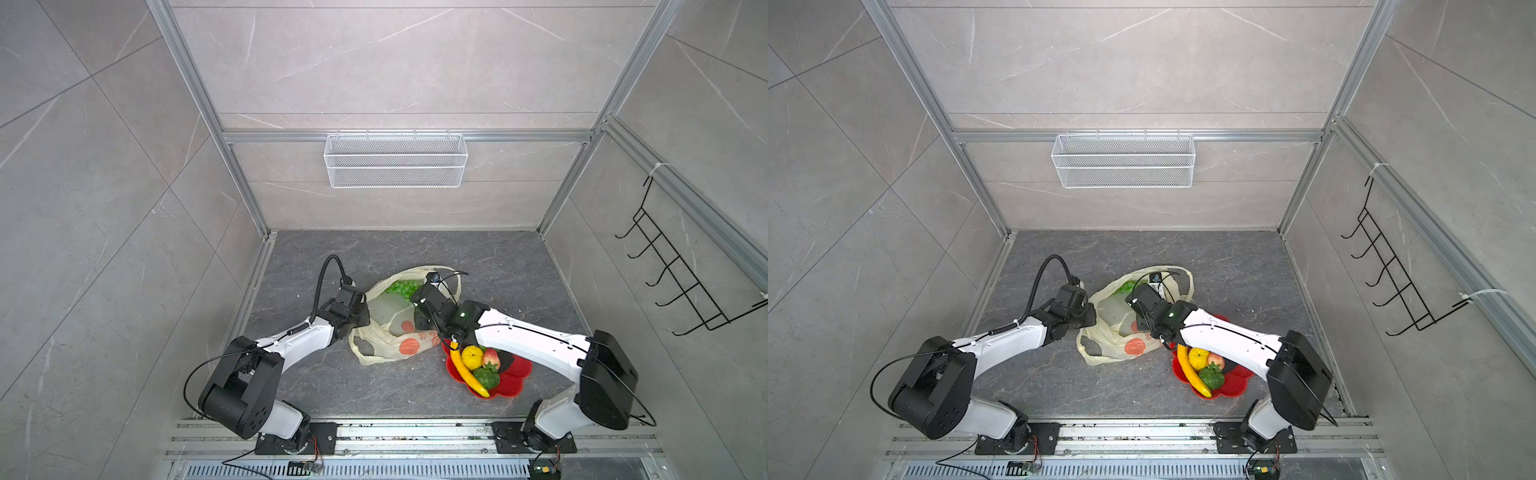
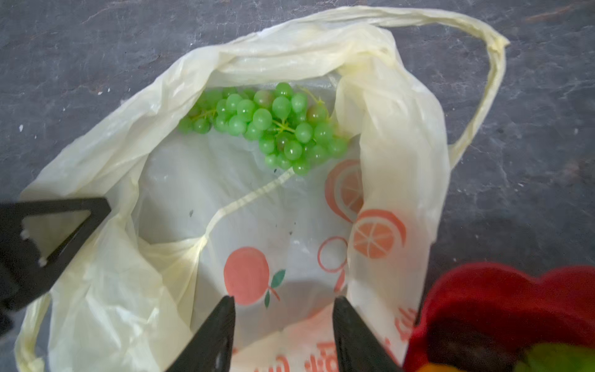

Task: Take the fake fruits out of the plastic bag
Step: 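Move the open right gripper back into the bag toward the green grapes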

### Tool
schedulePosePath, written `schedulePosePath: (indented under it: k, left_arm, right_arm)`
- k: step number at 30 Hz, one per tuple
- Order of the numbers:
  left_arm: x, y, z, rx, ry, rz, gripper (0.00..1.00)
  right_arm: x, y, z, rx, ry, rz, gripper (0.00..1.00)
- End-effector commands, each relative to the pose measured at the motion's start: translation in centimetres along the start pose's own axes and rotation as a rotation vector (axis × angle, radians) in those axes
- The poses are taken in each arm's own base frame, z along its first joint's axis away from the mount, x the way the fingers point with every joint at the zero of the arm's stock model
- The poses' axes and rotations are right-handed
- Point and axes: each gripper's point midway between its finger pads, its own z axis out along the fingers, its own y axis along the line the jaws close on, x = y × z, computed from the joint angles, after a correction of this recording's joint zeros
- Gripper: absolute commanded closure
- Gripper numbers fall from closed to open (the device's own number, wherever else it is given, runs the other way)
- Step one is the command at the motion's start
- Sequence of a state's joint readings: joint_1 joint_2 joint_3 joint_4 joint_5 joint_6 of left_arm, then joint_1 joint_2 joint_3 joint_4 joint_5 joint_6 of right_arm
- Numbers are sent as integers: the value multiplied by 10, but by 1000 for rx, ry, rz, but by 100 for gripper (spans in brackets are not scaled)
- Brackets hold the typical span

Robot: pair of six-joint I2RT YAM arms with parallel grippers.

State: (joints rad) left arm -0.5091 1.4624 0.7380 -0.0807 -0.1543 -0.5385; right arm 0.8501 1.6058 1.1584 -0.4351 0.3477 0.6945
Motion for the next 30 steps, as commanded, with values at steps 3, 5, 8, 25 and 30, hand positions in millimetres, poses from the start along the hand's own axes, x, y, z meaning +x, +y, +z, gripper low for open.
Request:
schedulePosePath:
  k: [3,5,8,25,30]
  left_arm:
    - [-5,-7,1,8,-6,32,82]
    - [-5,-7,0,7,-5,33,82]
    - [-5,-8,0,9,-5,33,82]
    - [-4,-7,3,4,1,34,82]
    - [-4,-8,2,7,0,33,82]
  right_arm:
    - [-24,8,34,-109,34,133,48]
    - [-29,1,45,-107,37,190,48]
    - [-33,-11,63,-98,44,285,48]
    - [-43,-44,106,-64,1,517,43]
    - [-43,-51,115,-69,11,602,30]
